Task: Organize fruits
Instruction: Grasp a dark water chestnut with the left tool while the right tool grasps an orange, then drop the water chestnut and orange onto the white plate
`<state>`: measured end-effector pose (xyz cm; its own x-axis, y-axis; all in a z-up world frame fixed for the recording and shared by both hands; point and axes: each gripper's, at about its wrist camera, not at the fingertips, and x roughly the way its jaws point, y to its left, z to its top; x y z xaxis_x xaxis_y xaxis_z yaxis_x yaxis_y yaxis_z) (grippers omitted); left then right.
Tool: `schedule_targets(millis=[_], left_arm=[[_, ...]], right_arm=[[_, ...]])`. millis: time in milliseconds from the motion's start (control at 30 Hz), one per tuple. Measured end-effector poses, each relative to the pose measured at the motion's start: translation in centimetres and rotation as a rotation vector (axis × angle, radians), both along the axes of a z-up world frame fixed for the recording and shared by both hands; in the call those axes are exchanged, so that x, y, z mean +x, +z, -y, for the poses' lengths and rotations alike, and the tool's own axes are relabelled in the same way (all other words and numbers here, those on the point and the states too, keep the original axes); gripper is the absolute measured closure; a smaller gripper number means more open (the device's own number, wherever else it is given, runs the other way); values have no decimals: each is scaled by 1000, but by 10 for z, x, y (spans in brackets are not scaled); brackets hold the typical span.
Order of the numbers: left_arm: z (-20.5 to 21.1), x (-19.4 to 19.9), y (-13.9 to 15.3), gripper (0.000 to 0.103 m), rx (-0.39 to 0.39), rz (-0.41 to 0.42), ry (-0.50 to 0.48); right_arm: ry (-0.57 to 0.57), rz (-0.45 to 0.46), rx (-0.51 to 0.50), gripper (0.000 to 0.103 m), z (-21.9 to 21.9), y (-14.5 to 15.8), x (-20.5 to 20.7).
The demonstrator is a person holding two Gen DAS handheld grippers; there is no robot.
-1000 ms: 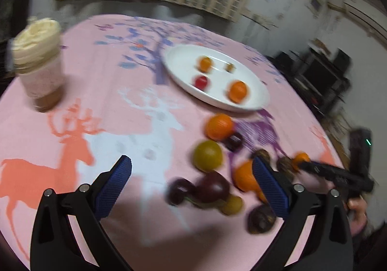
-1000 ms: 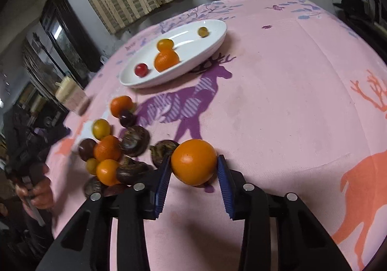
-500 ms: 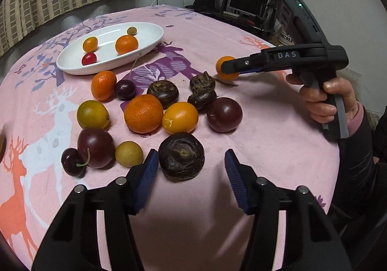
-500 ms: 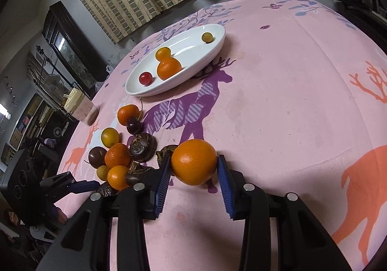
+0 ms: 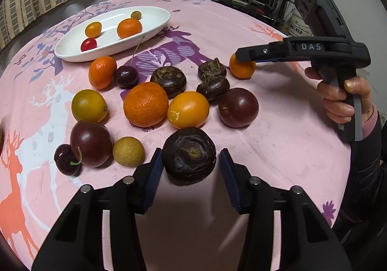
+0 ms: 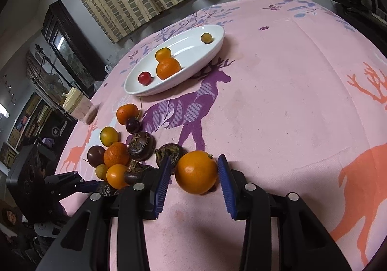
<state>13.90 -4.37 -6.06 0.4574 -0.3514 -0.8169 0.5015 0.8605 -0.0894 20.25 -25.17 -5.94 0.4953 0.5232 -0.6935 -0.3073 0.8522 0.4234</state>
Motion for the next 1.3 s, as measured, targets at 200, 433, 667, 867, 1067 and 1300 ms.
schedule_targets(millis=[200, 433, 667, 867, 1067, 1300], left_arm=[[-1, 4, 0, 60, -5, -2, 9], [1, 1, 0, 61, 10, 7, 11], [-10, -2, 12, 62, -55, 15, 22], [-33, 40, 63, 61, -167, 88, 88], [-45, 146, 72, 61, -177, 86, 266], [-59, 210, 55, 58, -164, 23, 366]], right_arm=[[8, -11, -119, 56, -13, -7, 0], [20, -6, -135, 64, -15, -7, 0], [-4, 43, -40, 65, -4, 5, -1], [-17, 153, 53, 65, -16, 49, 25], [-42, 165, 6, 65, -51, 60, 101], [-48, 110, -62, 64, -81, 30, 165]])
